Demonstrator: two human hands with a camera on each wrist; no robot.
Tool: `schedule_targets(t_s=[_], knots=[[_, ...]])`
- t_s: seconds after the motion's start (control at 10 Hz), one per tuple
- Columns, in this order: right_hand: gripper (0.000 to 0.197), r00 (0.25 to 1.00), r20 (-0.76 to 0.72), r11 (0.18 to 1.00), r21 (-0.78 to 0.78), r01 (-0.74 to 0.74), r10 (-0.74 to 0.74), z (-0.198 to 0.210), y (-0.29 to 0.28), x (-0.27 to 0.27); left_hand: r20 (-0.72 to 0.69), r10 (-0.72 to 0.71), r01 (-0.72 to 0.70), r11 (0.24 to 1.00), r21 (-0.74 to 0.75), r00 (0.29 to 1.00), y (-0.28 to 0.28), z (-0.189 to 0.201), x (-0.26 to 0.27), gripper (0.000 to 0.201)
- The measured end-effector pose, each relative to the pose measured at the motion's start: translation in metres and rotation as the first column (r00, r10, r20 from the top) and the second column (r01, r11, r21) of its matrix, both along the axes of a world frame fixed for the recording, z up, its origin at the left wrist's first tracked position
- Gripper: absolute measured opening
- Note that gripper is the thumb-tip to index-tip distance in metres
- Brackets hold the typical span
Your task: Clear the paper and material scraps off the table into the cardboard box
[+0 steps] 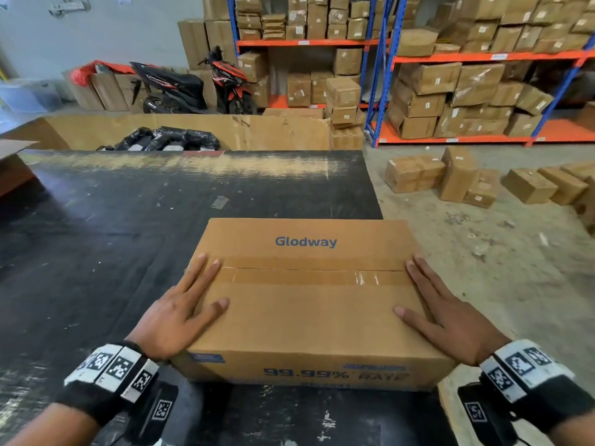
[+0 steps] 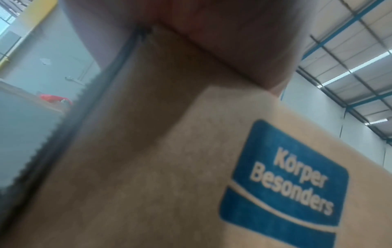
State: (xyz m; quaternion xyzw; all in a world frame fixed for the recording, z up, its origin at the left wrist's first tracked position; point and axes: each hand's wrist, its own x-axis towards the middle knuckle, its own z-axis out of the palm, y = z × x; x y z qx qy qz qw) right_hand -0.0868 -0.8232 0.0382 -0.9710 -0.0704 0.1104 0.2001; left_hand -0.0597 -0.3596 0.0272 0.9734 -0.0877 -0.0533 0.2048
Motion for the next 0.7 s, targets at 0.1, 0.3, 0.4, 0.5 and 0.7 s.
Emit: schedule_targets(t_s=[0.1,0.3,0.4,0.5,0.7], knots=[[0.091,0.999,0.022,1.000,0.010,0.029,-0.030,0.000,0.007,-0.007,-0.002,0.002,-0.002,1.000,-0.009,1.000,0.000,0.001,-0.007,0.074],[0.086,0.998,0.024,0.998,0.001,0.064,-0.064,0.009,0.013,-0.012,-0.006,0.020,-0.020,1.000,-0.012,1.000,-0.002,0.004,-0.007,0.074],[0.086,0.997,0.034,0.997,0.019,0.075,-0.076,0.010,0.015,-0.013,0.001,0.007,-0.007,1.000,-0.016,1.000,0.000,0.004,-0.008,0.078],[0.084,0.995,0.058,0.996,0.037,0.076,-0.078,0.006,0.012,-0.012,-0.003,0.054,-0.054,0.995,-0.086,0.999,-0.001,0.003,-0.008,0.082],[0.064,0.954,0.121,0.886,0.417,0.203,-0.276,0.002,-0.015,-0.036,0.152,0.379,-0.271,0.841,-0.469,0.913,0.042,-0.004,-0.031,0.053]])
